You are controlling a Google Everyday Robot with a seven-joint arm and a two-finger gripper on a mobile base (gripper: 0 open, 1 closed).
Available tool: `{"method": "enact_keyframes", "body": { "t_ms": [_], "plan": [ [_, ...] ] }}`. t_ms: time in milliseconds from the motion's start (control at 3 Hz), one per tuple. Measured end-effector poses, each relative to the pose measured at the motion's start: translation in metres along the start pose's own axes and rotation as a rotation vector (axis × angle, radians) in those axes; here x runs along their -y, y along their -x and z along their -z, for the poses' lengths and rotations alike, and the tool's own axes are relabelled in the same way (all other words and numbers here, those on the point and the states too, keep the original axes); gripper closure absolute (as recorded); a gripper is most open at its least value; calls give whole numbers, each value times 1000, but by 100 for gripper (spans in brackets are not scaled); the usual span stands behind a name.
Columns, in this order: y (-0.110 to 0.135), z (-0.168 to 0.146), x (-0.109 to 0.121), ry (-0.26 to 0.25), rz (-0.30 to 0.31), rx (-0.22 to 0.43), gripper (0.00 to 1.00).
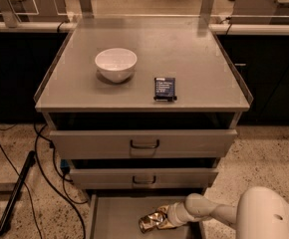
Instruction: Pick orange can from bottom drawer and place on counter
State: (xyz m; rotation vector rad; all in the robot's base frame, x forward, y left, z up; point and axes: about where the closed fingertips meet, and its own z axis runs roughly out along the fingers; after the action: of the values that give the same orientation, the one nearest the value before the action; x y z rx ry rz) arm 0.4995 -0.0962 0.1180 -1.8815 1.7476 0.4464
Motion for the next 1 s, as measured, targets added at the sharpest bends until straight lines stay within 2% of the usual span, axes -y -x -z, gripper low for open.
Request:
{"method": "enact_keyframes", "body": {
  "t_ms": [333, 667, 1000],
  "plan": [
    [5, 25, -10, -12, -7, -9, 100],
    [20, 72, -21, -71, -1, -50, 100],
    [45, 134, 5, -189, 41, -118, 100]
  ]
}}
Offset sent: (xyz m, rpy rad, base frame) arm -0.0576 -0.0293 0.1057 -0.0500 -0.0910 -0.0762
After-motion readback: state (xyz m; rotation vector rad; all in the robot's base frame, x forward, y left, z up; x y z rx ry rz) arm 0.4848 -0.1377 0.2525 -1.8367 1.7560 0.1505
